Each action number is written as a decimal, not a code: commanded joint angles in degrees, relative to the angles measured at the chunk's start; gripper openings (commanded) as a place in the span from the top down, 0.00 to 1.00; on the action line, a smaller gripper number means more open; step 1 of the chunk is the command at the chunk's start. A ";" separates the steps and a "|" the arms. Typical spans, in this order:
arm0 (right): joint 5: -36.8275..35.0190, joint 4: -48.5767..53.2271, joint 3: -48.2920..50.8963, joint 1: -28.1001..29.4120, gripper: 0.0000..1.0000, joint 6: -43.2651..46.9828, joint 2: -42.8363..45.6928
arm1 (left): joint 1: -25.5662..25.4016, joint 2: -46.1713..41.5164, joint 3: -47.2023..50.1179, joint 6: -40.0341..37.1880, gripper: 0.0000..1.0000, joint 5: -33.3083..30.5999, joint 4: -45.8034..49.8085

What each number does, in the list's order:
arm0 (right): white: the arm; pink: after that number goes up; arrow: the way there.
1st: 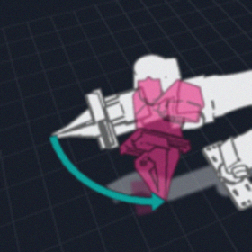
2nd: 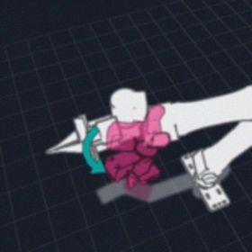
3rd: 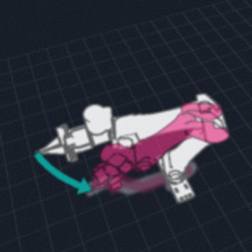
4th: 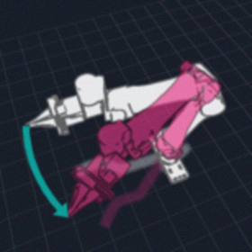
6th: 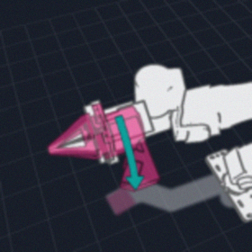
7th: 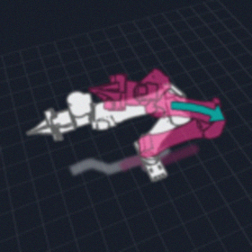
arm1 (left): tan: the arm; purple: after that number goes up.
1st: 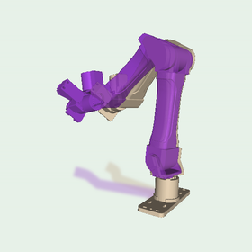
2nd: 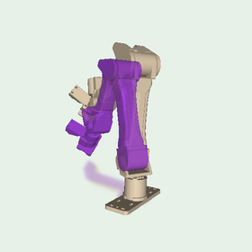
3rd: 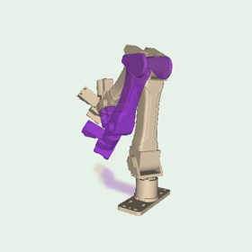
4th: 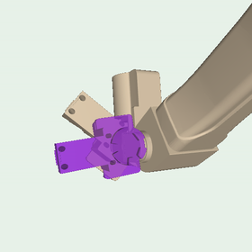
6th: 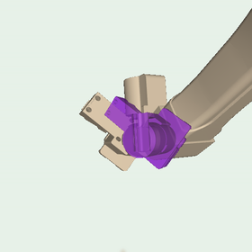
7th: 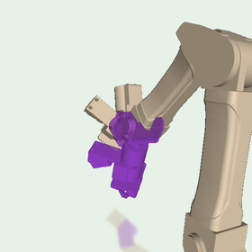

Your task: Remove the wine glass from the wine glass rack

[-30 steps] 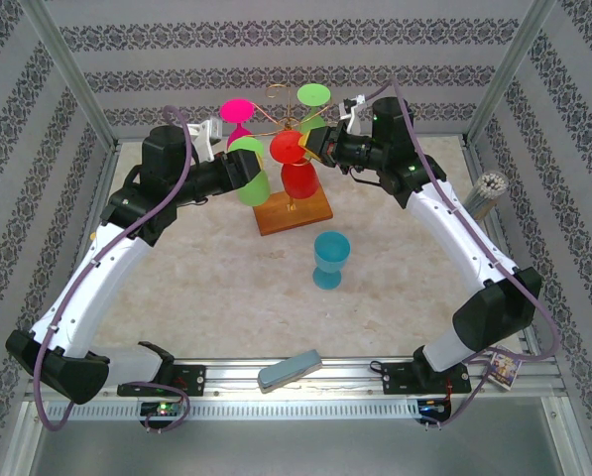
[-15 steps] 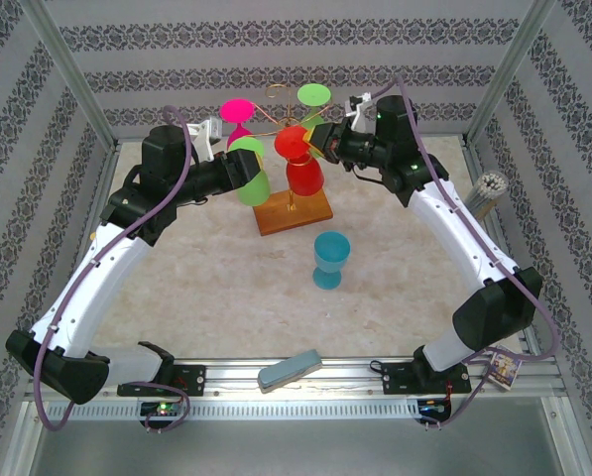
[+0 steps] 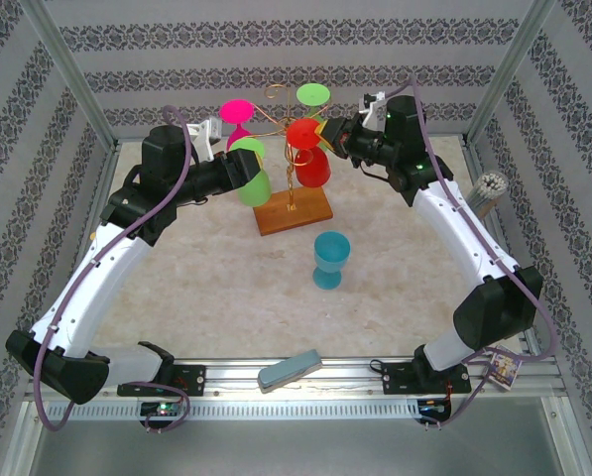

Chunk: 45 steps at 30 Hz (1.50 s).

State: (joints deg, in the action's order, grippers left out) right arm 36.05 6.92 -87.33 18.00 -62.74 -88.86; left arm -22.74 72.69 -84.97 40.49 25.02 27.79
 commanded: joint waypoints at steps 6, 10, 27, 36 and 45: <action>-1.03 -3.25 3.10 -1.11 1.00 -1.15 4.57 | 0.89 -0.87 0.25 0.01 0.55 -0.19 -1.89; -1.06 -3.14 5.29 -1.55 1.00 -1.16 6.71 | 1.00 -0.82 0.07 -0.04 0.55 -0.03 -1.47; -0.88 -0.32 11.67 -2.79 1.00 0.14 15.13 | 0.90 -3.22 -1.19 -0.53 0.55 -0.26 5.25; -0.56 3.18 14.79 -1.62 1.00 2.59 21.20 | 0.91 -5.76 -1.51 -1.67 0.55 -1.50 13.54; -1.49 6.11 17.77 4.16 1.00 6.08 26.23 | 0.81 -10.40 -1.76 -2.50 0.55 -1.56 24.36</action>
State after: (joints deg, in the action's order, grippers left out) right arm 35.11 12.03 -70.50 20.14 -59.55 -64.40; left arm -22.37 64.60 -85.49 39.64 24.32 44.91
